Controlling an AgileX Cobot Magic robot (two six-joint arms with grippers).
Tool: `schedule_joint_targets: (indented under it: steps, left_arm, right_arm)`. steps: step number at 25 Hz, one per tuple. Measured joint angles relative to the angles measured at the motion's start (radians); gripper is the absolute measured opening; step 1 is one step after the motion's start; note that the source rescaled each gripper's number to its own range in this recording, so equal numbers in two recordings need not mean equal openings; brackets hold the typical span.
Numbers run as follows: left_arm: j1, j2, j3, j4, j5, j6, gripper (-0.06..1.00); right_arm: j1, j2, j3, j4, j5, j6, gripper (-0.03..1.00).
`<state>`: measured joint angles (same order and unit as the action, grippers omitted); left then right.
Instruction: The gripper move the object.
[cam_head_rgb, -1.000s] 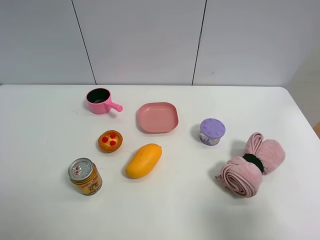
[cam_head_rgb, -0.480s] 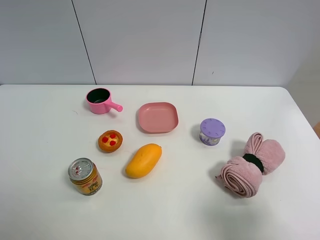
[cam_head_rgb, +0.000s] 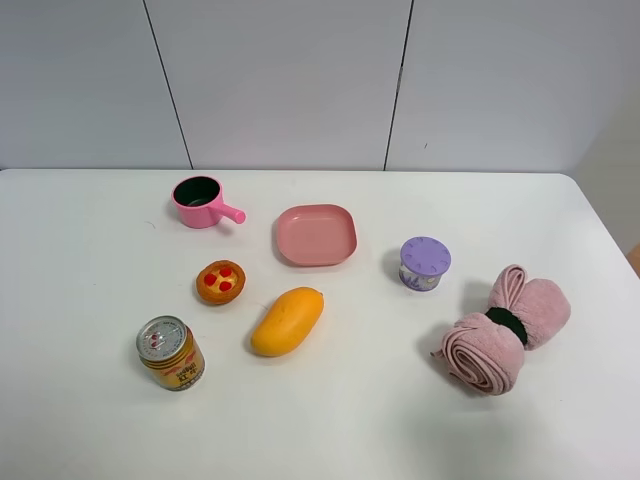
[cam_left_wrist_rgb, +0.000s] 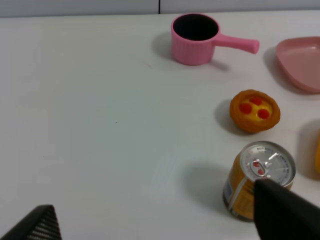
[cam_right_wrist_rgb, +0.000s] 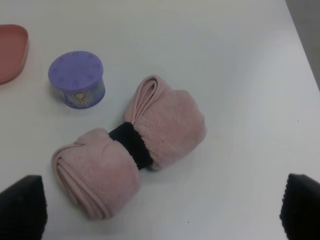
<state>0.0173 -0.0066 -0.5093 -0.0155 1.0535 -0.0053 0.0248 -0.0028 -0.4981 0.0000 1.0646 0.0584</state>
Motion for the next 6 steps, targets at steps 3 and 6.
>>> schedule_joint_targets:
  steps: [3,6]
  left_arm:
    - [0.000,0.000,0.000,0.000,0.000,0.000,1.00]
    - [0.000,0.000,0.000,0.000,0.000,0.000,1.00]
  right_arm:
    - [0.000,0.000,0.000,0.000,0.000,-0.001,0.97]
    - [0.000,0.000,0.000,0.000,0.000,-0.001,0.97]
